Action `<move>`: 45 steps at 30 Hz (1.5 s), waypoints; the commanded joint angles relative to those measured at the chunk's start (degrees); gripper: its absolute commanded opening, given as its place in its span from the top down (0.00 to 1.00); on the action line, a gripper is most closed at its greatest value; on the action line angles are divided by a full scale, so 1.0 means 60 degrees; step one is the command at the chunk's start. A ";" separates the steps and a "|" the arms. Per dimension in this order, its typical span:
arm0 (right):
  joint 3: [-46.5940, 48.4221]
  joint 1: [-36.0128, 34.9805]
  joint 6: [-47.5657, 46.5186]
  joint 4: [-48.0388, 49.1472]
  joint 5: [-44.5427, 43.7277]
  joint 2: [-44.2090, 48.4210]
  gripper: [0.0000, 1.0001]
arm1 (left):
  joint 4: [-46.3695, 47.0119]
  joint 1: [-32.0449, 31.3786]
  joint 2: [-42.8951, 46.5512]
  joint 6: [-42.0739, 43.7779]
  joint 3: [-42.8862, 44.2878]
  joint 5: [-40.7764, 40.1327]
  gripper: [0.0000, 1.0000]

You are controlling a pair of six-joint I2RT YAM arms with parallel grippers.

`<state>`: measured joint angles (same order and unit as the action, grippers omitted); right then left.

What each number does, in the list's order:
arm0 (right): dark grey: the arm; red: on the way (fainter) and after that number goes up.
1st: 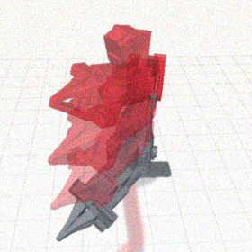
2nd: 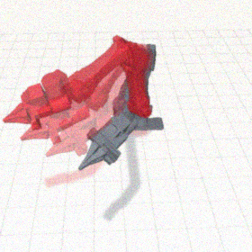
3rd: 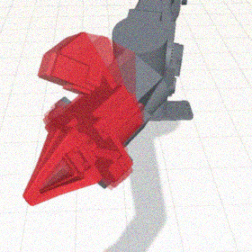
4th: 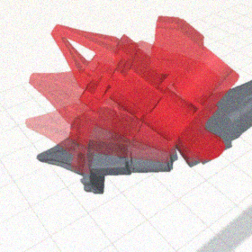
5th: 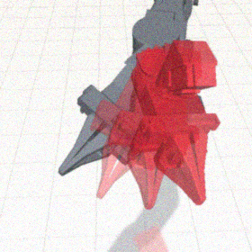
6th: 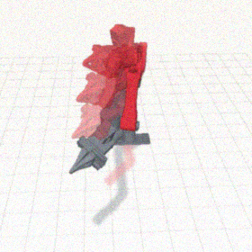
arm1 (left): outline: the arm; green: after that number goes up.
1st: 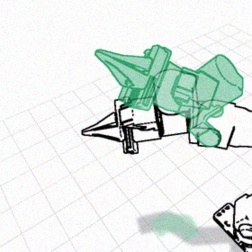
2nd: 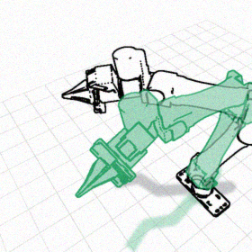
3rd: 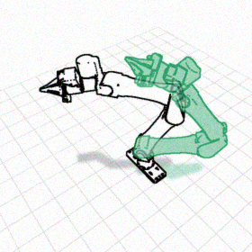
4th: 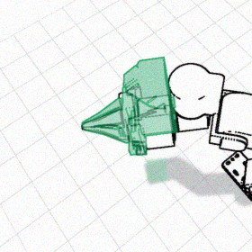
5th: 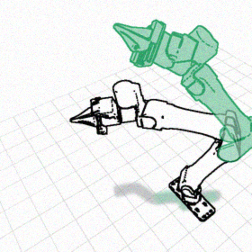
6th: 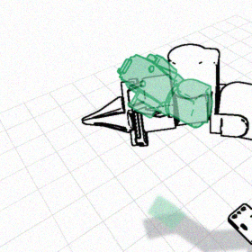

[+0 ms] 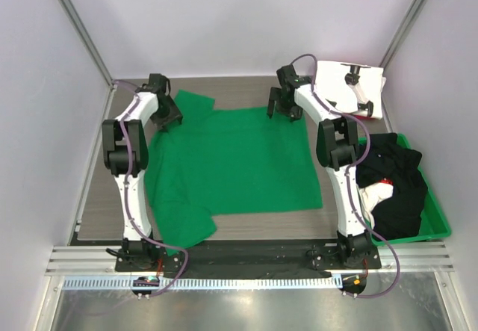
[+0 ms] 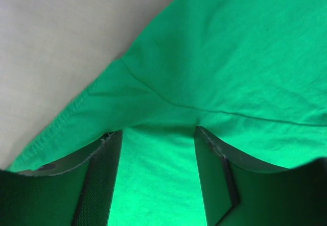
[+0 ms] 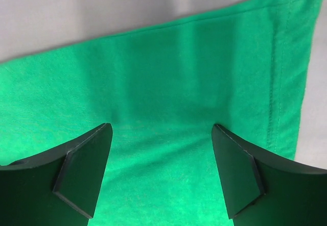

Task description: Fold and stack the t-shirts

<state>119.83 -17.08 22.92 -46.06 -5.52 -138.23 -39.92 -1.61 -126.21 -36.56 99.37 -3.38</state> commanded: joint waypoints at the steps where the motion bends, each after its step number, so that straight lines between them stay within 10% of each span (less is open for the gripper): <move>1: 0.2077 0.0458 0.0048 -0.0773 0.0362 -0.1611 0.15 | -0.0885 -0.0010 -0.1666 0.0233 0.1712 -0.0228 0.37; 6: 0.4634 0.0708 -0.0011 0.0042 0.1783 -0.2756 0.15 | -0.2529 0.0004 -0.3893 0.0292 0.7169 0.0049 0.34; 10: 0.4055 0.0708 0.0150 0.0805 0.2091 -0.1708 0.15 | -0.2168 -0.0040 -0.3171 0.0175 0.7772 0.0460 0.22; 23: -0.1245 0.0050 -0.0276 0.1422 0.1112 0.4343 0.08 | -0.1300 -0.0289 0.6059 0.0000 -0.2163 -0.0637 0.18; 37: -1.1619 -0.1093 0.2785 0.2433 0.0494 1.2270 0.10 | -0.3819 -0.3303 1.4274 -0.5810 -1.0269 -0.2584 0.15; 45: -1.2384 -0.1211 0.2787 0.1994 0.0612 1.3034 0.10 | -0.3107 -0.4068 1.3845 -0.7413 -1.1697 -0.2895 0.22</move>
<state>44.99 -24.05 38.22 -35.14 -1.80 -60.71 -62.59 -25.80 -39.94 -75.20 31.86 -18.35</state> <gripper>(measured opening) 0.898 0.795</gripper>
